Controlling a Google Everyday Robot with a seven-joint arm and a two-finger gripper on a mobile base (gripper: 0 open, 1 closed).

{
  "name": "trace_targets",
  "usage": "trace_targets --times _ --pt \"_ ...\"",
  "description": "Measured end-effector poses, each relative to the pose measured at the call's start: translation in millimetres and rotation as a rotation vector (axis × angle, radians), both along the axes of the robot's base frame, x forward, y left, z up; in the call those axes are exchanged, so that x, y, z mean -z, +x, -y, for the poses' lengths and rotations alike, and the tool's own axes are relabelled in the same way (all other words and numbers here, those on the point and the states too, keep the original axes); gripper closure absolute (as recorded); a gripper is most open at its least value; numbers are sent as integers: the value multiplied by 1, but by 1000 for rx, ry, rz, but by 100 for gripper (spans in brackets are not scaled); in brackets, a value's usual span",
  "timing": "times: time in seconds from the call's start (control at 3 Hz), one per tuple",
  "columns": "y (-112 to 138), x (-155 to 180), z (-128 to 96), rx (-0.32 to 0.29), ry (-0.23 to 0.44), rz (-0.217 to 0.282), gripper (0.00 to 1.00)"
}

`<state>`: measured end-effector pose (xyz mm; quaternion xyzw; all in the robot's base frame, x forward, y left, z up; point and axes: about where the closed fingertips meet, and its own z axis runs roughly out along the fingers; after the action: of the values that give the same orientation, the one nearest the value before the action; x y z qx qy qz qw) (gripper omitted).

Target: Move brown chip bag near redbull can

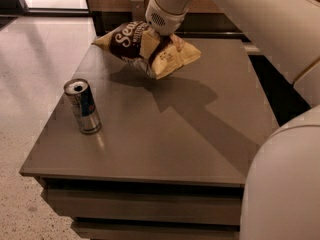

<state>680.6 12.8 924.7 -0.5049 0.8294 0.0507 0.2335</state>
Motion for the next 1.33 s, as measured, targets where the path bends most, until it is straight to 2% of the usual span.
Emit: trace_targets --times 0.33,0.67,1.33 --pt "-20 -1 -20 100 3 -20 100" --pt "-35 -2 -45 146 39 -28 100" --pt "-57 4 -75 143 74 -37 100"
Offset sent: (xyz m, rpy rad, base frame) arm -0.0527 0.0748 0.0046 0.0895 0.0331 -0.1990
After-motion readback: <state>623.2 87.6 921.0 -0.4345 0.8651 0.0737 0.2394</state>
